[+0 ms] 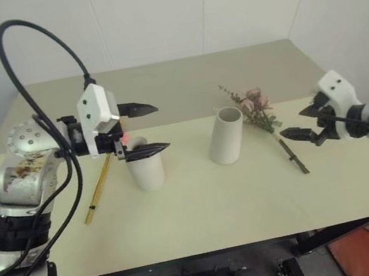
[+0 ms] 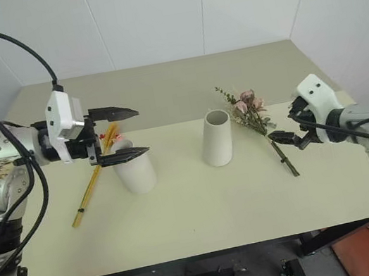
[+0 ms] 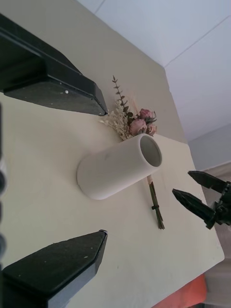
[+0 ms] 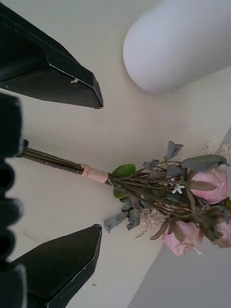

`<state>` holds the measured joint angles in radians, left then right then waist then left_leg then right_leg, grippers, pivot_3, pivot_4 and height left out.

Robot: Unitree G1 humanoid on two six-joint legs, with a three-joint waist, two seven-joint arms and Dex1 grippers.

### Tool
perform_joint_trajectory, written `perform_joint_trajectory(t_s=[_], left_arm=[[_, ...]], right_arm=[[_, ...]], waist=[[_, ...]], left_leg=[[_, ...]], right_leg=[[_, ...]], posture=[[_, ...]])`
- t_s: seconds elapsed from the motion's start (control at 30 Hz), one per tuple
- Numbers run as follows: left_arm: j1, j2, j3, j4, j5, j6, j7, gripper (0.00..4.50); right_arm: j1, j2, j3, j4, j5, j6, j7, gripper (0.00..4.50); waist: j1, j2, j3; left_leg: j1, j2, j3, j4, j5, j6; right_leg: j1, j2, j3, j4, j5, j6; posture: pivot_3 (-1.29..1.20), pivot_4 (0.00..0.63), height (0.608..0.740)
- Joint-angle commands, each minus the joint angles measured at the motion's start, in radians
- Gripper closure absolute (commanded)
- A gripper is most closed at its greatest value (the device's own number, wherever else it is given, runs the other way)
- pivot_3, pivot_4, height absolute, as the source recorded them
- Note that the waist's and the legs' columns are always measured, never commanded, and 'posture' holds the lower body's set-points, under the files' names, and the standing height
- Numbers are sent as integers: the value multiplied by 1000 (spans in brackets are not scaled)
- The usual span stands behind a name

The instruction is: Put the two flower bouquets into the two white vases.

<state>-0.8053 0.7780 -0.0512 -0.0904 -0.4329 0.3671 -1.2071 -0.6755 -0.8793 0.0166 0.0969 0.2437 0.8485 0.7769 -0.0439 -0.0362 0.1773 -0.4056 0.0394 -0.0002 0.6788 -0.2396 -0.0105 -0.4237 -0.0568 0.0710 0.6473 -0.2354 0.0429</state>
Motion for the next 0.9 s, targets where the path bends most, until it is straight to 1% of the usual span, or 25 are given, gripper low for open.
perform_joint_trajectory(t_s=[0.03, 0.1, 0.3, 0.4, 0.63, 0.7, 0.73, 0.77, 0.83, 0.9], left_arm=[[-45, -11, 2, -25, -11, 3, -11, 368], [-49, -17, 1, -22, -7, 3, -12, 368], [-36, -7, -6, -10, 19, -17, -29, 368], [-23, -2, 3, -14, 25, -18, -30, 368], [11, 8, 28, -45, 18, -9, -18, 368], [18, 9, 31, -51, 21, -9, -13, 368], [21, 10, 31, -54, 22, -9, -10, 368], [24, 11, 32, -57, 23, -9, -9, 368], [32, 14, 32, -64, 23, -12, -10, 368], [36, 17, 34, -67, 22, -14, -13, 368]], right_arm=[[-83, 45, 51, 124, -66, -13, -41, 17], [-124, 90, 77, 209, -88, -40, -48, 17], [-231, 163, 140, 421, -157, -111, -36, 17], [-265, 180, 149, 488, -182, -143, -26, 583], [-323, 215, 163, 637, -234, -180, -21, 3026], [-334, 225, 161, 662, -245, -193, -23, 3821], [-339, 228, 159, 671, -249, -196, -24, 4144], [-346, 231, 152, 675, -251, -196, -31, 4310], [-358, 237, 131, 675, -259, -207, -77, 4310], [-370, 245, 85, 667, -260, -254, -182, 4310]], waist=[[1, 0, 0], [1, 0, 0], [1, 0, 0], [1, 0, 0], [0, 0, 0], [-1, 0, 0], [-1, 0, 0], [-1, 0, 0], [-2, 1, 0], [-3, 1, 0]], left_leg=[[0, 0, 0, 0, 0, 0], [0, 0, 0, -1, 0, 0], [-1, -1, 0, -1, 0, 0], [0, -1, 0, -1, 0, 0], [-1, -1, 0, -1, 0, 0], [-1, -1, 0, -1, 0, 0], [-1, -1, 0, -1, 0, 0], [-1, -1, 0, -1, 0, 0], [-1, -1, 0, -1, 0, 0], [0, -1, 0, -1, 0, 0]], right_leg=[[0, 0, 0, 0, 0, 0], [-1, 0, 0, 0, 0, 0], [-1, -1, 0, 0, 0, 0], [-1, -1, 0, 0, 0, 0], [-1, -1, 0, 0, 0, 0], [-1, -1, 0, 0, 0, 0], [-1, -1, 0, 0, 0, 0], [-1, -1, 0, 0, 0, 0], [-1, -1, 0, 0, 0, 0], [-1, -1, 0, 0, 0, 0]], posture=[[0, 150, 740], [0, 150, 740], [0, 150, 740], [0, 150, 740], [0, 150, 740], [0, 150, 740], [0, 150, 740], [0, 150, 740], [0, 150, 740], [0, 150, 740]])
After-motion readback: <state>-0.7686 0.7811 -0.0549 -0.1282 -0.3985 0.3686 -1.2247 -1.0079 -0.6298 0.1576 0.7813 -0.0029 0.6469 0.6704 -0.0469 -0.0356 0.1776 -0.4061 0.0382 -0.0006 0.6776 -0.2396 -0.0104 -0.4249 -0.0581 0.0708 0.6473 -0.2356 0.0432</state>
